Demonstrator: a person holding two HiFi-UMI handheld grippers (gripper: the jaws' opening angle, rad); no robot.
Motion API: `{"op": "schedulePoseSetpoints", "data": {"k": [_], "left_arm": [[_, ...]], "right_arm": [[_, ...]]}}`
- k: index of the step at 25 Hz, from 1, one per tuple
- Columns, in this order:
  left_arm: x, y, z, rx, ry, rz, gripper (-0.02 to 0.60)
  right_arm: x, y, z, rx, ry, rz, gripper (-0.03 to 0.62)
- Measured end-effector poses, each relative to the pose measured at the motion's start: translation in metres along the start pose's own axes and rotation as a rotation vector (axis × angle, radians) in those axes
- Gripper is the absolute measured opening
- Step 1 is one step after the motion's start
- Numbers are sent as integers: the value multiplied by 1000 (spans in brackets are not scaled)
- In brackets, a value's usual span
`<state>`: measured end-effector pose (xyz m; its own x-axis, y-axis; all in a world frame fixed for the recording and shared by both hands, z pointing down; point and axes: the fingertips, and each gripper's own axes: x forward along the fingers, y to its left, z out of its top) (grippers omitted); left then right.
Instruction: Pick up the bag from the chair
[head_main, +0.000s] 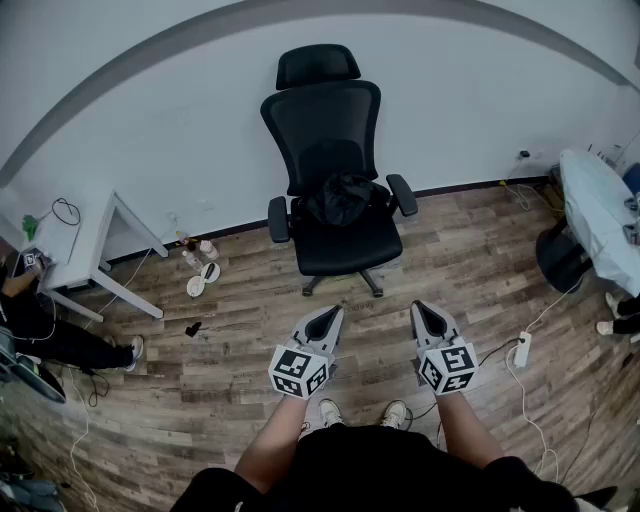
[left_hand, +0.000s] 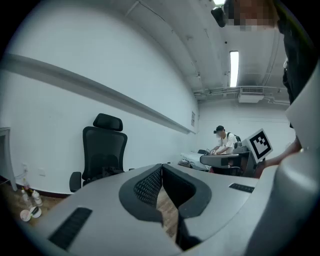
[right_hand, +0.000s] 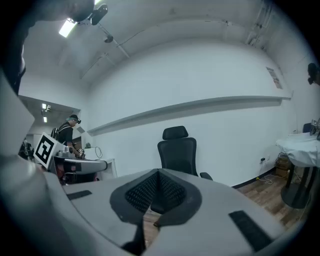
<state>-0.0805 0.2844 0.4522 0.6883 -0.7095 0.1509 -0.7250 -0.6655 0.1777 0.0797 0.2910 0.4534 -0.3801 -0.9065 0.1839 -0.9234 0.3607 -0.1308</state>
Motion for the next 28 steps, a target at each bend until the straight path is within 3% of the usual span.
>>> {"op": "schedulePoseSetpoints", "data": {"k": [11, 23, 28], "left_arm": [[-16, 21, 3, -2, -8, 0, 23], [-41, 64, -26, -41, 39, 4, 23], [-34, 81, -32, -80, 54, 24, 23]], "right_arm": [[13, 25, -8, -25, 23, -9, 20], [42, 68, -41, -13, 80, -13, 20], [60, 62, -47, -7, 106, -1, 20]]}}
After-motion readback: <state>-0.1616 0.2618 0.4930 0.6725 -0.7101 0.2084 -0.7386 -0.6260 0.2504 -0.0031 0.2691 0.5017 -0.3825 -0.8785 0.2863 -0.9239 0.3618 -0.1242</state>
